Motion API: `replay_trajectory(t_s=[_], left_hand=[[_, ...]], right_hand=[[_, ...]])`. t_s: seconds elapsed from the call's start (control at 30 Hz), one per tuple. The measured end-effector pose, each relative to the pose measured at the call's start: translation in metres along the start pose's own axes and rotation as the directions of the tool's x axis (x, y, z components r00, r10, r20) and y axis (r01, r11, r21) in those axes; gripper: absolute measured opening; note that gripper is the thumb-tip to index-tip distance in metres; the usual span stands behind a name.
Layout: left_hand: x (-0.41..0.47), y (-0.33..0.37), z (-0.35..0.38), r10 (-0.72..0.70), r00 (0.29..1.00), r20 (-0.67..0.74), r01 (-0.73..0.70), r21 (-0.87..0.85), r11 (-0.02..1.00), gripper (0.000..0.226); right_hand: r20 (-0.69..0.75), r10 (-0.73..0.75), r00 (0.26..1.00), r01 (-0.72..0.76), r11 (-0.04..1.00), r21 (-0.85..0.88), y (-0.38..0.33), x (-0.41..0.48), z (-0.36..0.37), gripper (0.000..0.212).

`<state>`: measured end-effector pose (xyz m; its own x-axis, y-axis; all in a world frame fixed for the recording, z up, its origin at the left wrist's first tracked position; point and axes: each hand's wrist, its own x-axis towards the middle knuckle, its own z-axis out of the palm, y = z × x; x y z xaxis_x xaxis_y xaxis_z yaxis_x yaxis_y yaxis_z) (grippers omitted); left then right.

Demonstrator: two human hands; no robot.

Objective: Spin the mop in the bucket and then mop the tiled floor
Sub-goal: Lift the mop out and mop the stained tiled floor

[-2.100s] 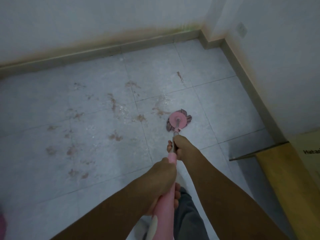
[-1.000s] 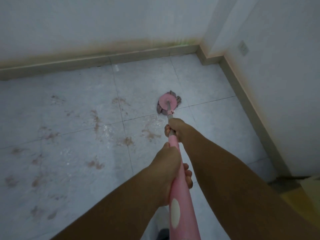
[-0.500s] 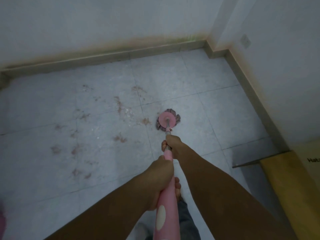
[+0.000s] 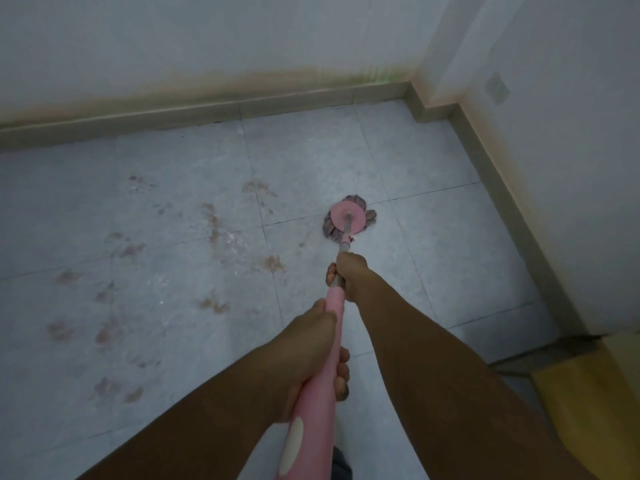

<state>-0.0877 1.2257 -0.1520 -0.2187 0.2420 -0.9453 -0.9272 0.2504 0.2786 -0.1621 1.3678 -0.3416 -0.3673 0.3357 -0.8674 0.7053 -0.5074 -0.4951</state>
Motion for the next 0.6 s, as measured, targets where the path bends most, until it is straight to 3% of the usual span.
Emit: replay_trajectory(t_s=[0.13, 0.3, 0.47, 0.6], left_hand=[[0.046, 0.058, 0.024, 0.032, 0.999, 0.011, -0.031, -0.022, 0.999, 0.028], [0.089, 0.097, 0.052, 0.096, 0.995, 0.014, -0.094, -0.089, 0.992, 0.012], [0.100, 0.102, 0.066, 0.110, 0.994, -0.004, -0.110, -0.145, 0.983, 0.027], [0.084, 0.085, 0.061, 0.087, 0.996, -0.018, -0.088, -0.129, 0.988, 0.022]], right_hand=[[-0.005, -0.027, 1.000, 0.028, 0.998, 0.053, -0.063, 0.049, -0.007, 0.030], [0.021, -0.035, 0.999, 0.036, 0.999, -0.014, -0.113, 0.099, -0.011, 0.035], [0.064, -0.029, 0.998, 0.034, 0.996, -0.078, -0.126, 0.114, -0.009, 0.037], [0.061, -0.019, 0.998, 0.026, 0.993, -0.115, -0.111, 0.096, -0.007, 0.032]])
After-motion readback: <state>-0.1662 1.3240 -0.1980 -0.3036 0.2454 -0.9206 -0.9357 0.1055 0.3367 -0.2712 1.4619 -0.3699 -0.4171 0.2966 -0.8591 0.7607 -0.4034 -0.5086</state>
